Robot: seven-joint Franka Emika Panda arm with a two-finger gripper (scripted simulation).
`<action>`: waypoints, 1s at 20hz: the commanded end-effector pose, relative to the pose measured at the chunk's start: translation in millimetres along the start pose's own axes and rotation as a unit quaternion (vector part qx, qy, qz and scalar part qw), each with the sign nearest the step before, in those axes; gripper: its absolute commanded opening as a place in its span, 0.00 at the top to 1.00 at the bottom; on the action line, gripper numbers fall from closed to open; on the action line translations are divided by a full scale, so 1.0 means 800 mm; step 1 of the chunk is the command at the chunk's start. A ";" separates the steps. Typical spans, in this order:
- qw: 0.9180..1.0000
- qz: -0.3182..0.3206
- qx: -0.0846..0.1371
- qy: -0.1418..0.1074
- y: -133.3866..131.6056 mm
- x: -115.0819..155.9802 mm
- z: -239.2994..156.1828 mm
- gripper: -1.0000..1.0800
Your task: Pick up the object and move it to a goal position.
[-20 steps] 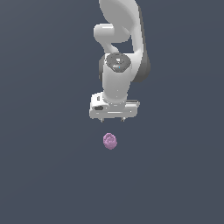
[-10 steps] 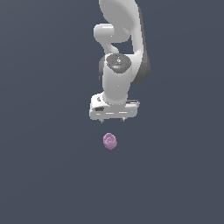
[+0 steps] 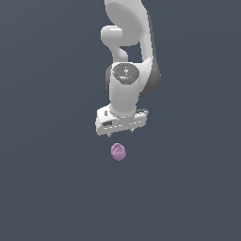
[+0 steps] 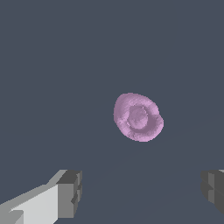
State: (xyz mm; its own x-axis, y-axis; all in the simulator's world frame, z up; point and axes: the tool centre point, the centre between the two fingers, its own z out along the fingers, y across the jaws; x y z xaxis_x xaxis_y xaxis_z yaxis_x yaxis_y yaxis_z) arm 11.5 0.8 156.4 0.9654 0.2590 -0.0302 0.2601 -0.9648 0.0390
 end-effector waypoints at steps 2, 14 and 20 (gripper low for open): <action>0.999 -0.040 0.002 0.001 0.003 0.006 0.007 0.04; 0.981 -0.191 0.009 0.010 0.016 0.030 0.034 0.04; 0.969 -0.248 0.012 0.015 0.021 0.039 0.045 0.04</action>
State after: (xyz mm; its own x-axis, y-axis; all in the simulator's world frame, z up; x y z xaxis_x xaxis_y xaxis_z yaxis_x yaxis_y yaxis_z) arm 43.2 -8.3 122.3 0.7413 0.6711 -0.0121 0.6712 -0.7413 0.0055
